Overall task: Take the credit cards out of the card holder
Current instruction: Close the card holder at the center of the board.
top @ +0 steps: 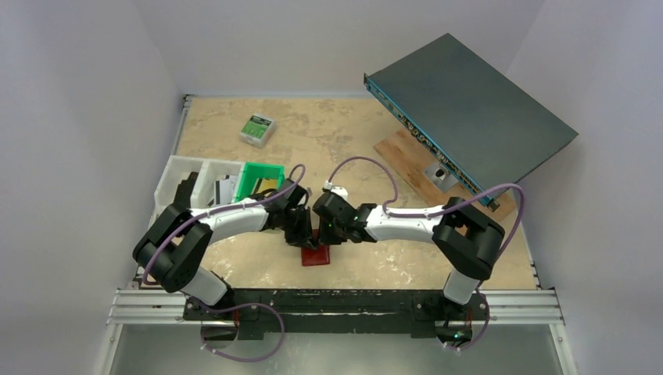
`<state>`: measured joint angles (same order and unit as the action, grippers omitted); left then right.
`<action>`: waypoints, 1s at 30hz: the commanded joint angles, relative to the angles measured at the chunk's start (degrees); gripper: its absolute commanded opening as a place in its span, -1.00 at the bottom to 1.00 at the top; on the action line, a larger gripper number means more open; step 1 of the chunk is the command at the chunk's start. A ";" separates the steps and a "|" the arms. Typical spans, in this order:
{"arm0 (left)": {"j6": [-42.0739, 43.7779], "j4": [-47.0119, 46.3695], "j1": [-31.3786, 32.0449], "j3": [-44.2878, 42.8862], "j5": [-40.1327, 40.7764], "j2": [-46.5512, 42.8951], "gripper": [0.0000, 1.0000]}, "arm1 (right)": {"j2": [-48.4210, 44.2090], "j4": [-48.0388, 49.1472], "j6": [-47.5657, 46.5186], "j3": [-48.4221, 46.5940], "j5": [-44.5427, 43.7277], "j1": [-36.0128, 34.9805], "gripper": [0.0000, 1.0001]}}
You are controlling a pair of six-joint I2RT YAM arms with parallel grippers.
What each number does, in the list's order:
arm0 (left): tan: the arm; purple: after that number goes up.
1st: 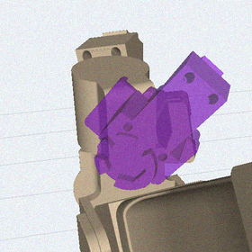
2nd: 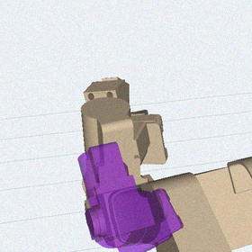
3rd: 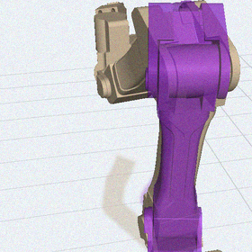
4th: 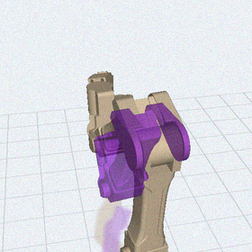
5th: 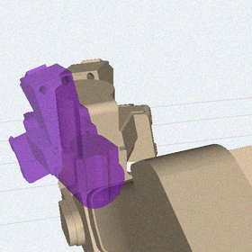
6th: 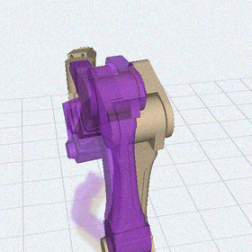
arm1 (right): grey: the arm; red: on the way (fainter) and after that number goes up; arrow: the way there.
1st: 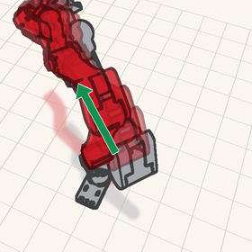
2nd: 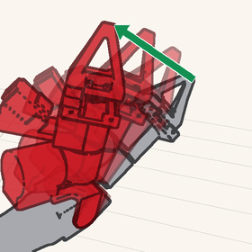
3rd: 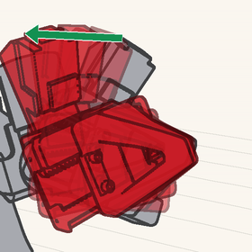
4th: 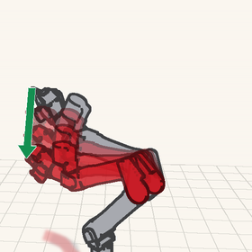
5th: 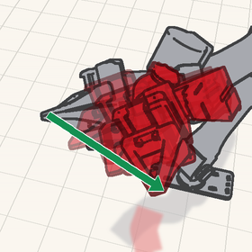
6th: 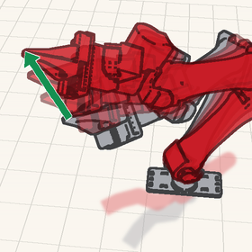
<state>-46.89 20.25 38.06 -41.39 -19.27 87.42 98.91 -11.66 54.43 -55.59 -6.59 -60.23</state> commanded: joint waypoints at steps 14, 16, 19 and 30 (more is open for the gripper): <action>3.12 16.74 0.93 -5.25 8.34 -16.08 -0.56 | 5.15 4.84 4.98 4.66 2.20 0.36 -1.00; 3.12 19.32 0.83 -6.63 9.72 -18.72 -0.45 | 5.15 4.63 4.86 4.35 2.20 0.38 -1.00; 3.03 22.58 0.64 -8.24 12.17 -22.18 -0.35 | 4.28 4.45 4.27 3.47 2.35 0.37 -1.00; 5.55 30.21 -0.09 -15.15 16.10 -30.73 0.55 | -1.38 2.69 1.99 -4.81 4.43 0.37 -0.23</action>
<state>-43.48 47.05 38.50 -52.56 -5.26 58.46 100.12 -6.59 57.91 -56.49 -3.25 -59.66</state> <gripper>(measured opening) 0.710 0.340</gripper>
